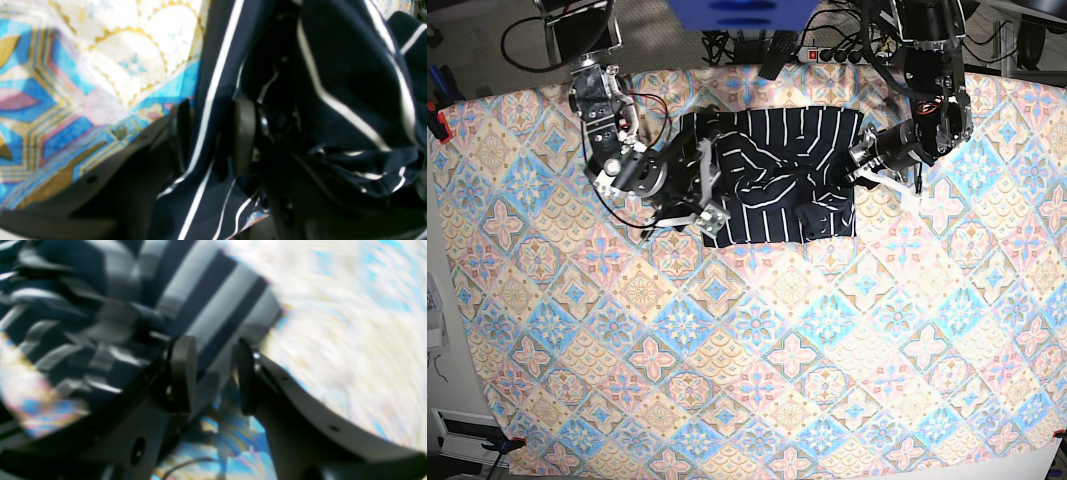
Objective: Fold the T-shirt properly
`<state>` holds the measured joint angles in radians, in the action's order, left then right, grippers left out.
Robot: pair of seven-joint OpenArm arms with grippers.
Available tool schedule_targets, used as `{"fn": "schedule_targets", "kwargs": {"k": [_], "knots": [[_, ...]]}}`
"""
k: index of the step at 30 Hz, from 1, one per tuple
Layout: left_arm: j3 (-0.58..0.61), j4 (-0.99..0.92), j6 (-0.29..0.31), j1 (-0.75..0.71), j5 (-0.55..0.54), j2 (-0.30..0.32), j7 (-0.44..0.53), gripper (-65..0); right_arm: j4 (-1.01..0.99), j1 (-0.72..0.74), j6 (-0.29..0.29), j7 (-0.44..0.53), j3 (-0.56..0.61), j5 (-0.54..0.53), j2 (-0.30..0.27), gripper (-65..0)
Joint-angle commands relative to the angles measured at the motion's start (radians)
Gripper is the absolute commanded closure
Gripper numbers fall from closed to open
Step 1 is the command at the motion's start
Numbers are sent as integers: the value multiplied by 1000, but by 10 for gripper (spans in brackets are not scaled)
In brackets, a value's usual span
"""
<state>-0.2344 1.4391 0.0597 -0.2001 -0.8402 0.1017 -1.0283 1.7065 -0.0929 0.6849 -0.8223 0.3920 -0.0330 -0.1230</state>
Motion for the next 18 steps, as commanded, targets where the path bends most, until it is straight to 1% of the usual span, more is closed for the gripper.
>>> {"fn": "schedule_targets", "kwargs": {"k": [1,3,7,9,12,16,18], "knots": [[-1,10,1,4,5,3,1,-210,19,12,5,21,35,-15,3,-200],[-1,10,1,4,5,3,1,-210,27,20,6,21,107,-14,3,-200],[-7,10,1,4,5,3,3,-215,40,80,11,16,264,-17,3,-200],[-13,10,-1,4,3,5,3,-215,28,120,13,-9,330,-17,3,-200],[-76,10,-1,0,3,5,3,-215,-13,138,13,-47,411,-12,6,-200],[-159,10,-1,-3,3,5,-5,-216,-27,172,13,-65,445,-12,3,-200],[-193,10,1,-3,3,5,-5,-216,-20,183,13,-119,445,-12,-7,-200]]}}
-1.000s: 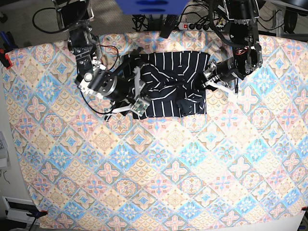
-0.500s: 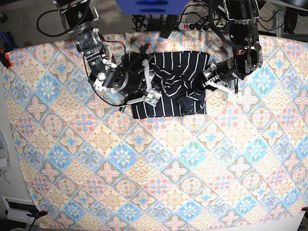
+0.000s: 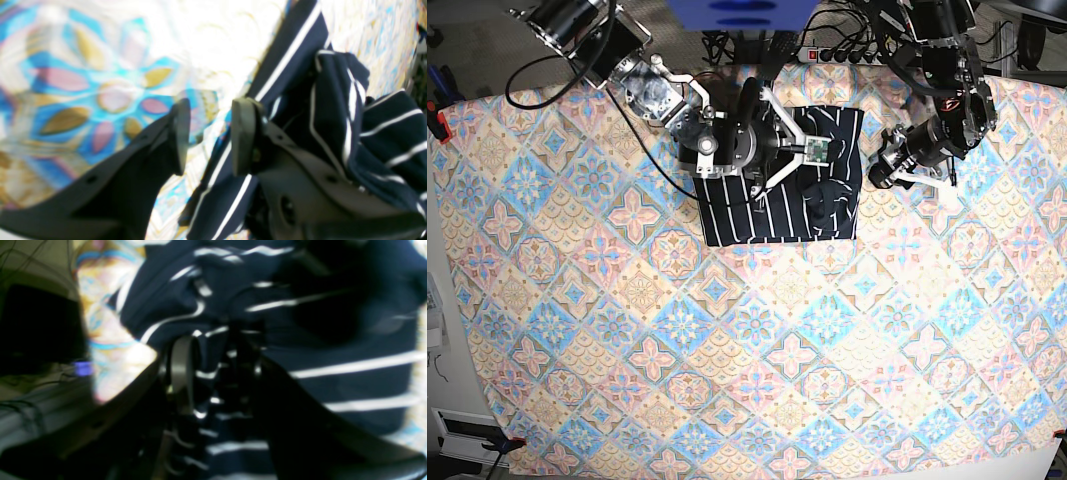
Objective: Fold the T-shirt properly
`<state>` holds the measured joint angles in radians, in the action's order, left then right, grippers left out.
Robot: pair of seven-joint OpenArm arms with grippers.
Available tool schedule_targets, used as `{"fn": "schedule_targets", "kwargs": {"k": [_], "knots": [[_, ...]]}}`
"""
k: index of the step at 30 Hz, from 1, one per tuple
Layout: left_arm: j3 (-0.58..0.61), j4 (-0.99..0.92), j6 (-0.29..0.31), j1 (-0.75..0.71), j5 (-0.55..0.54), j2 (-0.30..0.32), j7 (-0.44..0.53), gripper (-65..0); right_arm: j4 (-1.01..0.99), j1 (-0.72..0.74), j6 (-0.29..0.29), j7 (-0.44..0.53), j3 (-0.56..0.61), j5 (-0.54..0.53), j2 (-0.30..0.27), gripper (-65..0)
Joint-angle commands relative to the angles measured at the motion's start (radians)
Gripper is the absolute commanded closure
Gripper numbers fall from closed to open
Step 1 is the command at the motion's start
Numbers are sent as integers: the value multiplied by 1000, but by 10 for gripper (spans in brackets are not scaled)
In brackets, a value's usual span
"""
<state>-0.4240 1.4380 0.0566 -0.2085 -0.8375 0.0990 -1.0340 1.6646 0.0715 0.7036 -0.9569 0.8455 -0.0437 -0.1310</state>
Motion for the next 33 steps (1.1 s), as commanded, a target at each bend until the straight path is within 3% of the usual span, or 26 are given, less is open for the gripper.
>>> {"fn": "schedule_targets", "kwargs": {"k": [1,5,11,19,25,33], "knots": [[-19,11,4,5,1,8,1,-216,29,18,-5,-3,-12,0,-9,-200],[-34,14,4,5,1,6,-1,-216,62,17,-5,3,-30,0,-48,-200],[-32,16,4,5,1,5,-1,-216,150,-34,-5,25,-185,-5,-72,-200],[-29,16,5,8,1,-11,-1,-216,92,-43,-5,118,-194,-5,-77,-200],[-29,16,5,5,1,-12,-2,-213,13,11,-5,123,-193,-5,6,-199],[-29,16,5,4,7,-12,-6,-211,-195,162,-5,178,-94,-3,95,-100]]}}
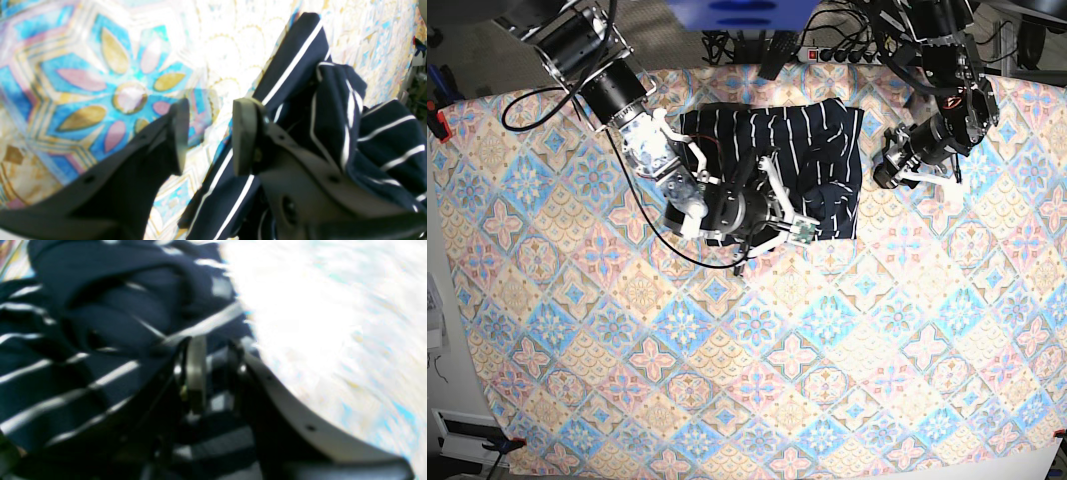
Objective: Fold the T-shirt properly
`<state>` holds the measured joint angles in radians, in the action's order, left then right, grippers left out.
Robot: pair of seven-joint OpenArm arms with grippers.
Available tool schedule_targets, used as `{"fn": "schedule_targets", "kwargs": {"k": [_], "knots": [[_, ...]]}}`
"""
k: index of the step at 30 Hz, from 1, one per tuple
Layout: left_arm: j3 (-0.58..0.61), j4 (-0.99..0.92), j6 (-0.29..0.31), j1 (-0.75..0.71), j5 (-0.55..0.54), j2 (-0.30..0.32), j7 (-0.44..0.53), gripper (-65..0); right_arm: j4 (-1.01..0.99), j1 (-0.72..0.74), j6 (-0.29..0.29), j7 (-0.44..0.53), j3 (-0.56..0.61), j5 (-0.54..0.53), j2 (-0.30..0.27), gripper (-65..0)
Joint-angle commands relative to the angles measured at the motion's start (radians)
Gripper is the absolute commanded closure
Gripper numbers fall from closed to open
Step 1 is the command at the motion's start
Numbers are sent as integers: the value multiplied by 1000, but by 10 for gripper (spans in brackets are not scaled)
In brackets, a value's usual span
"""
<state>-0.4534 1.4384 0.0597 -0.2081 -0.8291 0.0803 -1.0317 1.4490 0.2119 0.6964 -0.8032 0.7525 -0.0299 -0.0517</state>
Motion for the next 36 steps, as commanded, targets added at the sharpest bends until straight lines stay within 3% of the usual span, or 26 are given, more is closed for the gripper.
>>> {"fn": "schedule_targets", "kwargs": {"k": [1,7,14,20,26,36], "knots": [[0,15,2,3,-2,6,-19,-210,-8,42,2,35,6,-17,28,-99],[0,15,2,3,-2,6,-46,-210,-139,114,2,54,19,-15,115,-98],[0,17,2,-26,-8,8,-46,-210,-357,197,2,204,12,-15,168,-98],[0,238,2,-136,-2,9,-45,-209,-325,203,2,230,-40,-15,132,-99],[37,391,2,-239,-6,37,-48,-209,-276,202,2,224,-207,-14,117,-102],[270,523,2,-379,-6,115,-52,-208,-285,197,2,230,-258,-14,-6,-102]]}}
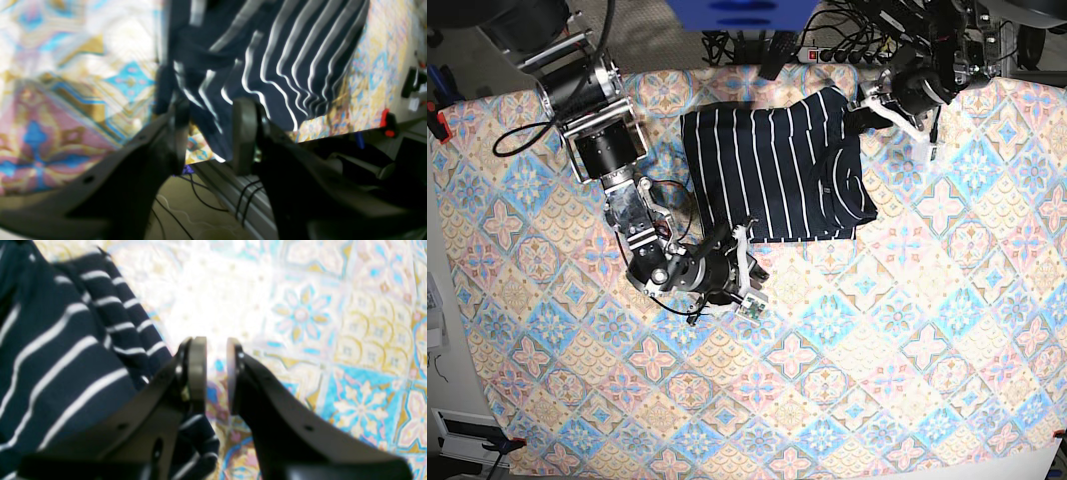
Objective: Fold the T-shirt properly
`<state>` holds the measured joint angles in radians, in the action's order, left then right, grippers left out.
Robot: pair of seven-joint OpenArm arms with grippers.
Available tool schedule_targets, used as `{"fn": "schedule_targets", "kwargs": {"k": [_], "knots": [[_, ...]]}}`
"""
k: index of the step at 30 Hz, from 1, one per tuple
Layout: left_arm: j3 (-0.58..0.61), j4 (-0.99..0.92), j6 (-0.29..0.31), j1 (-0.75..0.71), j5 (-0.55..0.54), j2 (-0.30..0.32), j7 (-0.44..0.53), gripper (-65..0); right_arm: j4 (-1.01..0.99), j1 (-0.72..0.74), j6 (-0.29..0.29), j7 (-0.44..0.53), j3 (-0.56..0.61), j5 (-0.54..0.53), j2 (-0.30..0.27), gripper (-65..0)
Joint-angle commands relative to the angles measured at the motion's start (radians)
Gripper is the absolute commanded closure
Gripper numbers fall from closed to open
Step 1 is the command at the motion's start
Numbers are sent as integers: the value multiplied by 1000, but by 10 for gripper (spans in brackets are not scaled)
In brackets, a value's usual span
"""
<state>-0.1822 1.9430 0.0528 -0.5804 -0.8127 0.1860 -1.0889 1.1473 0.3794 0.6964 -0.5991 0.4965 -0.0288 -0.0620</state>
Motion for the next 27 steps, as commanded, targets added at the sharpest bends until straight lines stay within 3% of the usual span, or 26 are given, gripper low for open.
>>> {"fn": "schedule_targets", "kwargs": {"k": [1,5,10,15,22,27], "knots": [[33,20,9,-6,-23,17,5,-208,17,23,2,26,-2,-15,-2,-102],[146,17,0,1,-15,39,6,-208,-37,20,2,26,-3,-15,-3,-99],[194,-7,0,49,85,39,11,-208,-143,22,2,57,4,-13,0,-98],[238,-121,0,122,137,39,11,-208,-204,23,2,77,90,-13,-3,-98],[238,-258,0,222,140,43,13,-208,-183,-13,2,72,133,-15,-104,-97],[243,-350,0,325,178,54,14,-208,-37,-81,2,40,132,-20,-218,-97]]}}
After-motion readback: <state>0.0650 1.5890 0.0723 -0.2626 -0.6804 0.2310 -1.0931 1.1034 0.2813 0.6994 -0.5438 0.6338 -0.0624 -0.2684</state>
